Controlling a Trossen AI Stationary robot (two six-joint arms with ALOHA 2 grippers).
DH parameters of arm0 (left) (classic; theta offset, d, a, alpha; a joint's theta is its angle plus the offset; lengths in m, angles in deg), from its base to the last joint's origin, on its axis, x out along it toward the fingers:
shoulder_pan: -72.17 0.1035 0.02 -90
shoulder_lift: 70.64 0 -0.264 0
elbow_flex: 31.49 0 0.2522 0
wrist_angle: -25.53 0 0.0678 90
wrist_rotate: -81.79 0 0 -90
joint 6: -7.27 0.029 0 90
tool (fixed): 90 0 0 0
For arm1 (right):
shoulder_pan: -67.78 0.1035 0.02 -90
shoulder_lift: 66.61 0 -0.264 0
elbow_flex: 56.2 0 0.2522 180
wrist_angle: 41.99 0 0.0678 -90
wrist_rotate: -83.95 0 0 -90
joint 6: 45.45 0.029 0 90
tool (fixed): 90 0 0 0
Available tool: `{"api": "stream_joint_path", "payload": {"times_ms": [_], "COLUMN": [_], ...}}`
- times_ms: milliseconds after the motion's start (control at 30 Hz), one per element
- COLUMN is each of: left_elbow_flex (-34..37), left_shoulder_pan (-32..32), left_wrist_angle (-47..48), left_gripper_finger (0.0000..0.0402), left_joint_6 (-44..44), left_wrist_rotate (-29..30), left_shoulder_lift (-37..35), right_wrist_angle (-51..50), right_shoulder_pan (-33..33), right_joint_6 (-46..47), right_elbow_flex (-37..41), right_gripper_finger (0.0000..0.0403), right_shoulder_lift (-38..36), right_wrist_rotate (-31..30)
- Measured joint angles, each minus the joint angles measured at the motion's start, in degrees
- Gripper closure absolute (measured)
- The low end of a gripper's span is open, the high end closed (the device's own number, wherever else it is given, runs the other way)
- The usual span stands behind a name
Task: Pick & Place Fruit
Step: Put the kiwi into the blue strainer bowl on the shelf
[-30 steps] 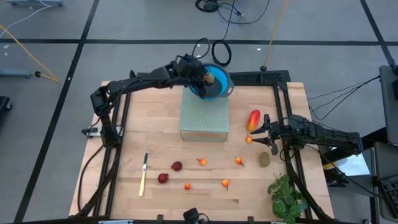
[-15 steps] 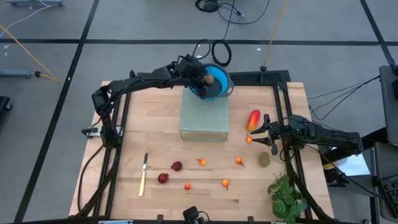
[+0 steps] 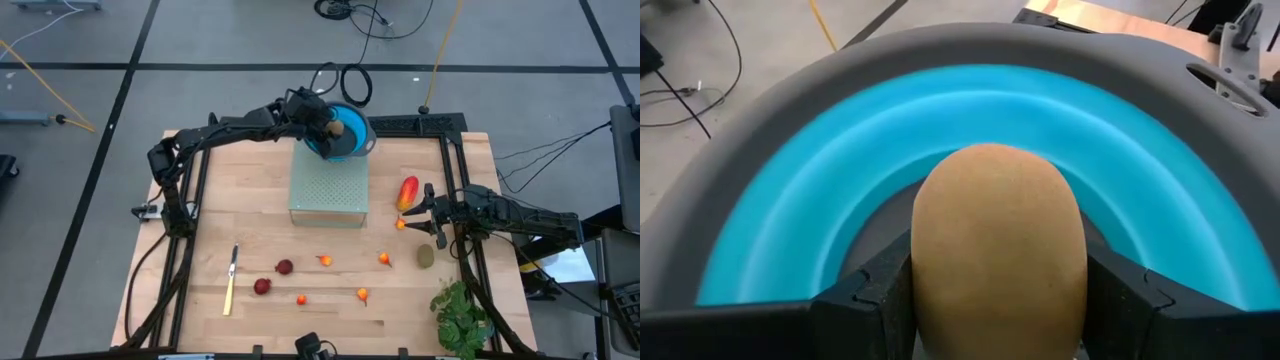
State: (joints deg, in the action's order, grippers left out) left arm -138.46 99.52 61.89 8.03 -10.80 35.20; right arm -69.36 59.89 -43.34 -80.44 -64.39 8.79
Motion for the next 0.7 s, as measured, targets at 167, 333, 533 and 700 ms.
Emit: {"api": "stream_joint_path", "payload": {"times_ms": [167, 333, 533, 700], "left_elbow_flex": [0.0, 0.0, 0.0, 0.0], "left_shoulder_pan": [0.0, 0.0, 0.0, 0.04], "left_wrist_angle": [0.95, 1.74, 1.36, 1.22], "left_gripper_finger": [0.0194, 0.0171, 0.0161, 0.016], "left_joint_6": [0.86, 1.32, 2.4, 2.44], "left_wrist_rotate": [-0.06, 0.03, 0.05, 0.07], "left_shoulder_lift": [0.0, 0.0, 0.0, 0.0], "right_wrist_angle": [0.01, 0.0, 0.02, 0.0], "right_shoulder_pan": [0.0, 0.0, 0.0, 0.0], "right_joint_6": [0.0, 0.0, 0.0, 0.0], "right_elbow_flex": [0.01, 0.0, 0.01, 0.01], "right_gripper_finger": [0.0264, 0.0264, 0.0264, 0.0264], "right_shoulder_lift": [-0.02, -0.02, 0.0, 0.0], "right_wrist_rotate": [-0.02, -0.02, -0.02, -0.02]}}
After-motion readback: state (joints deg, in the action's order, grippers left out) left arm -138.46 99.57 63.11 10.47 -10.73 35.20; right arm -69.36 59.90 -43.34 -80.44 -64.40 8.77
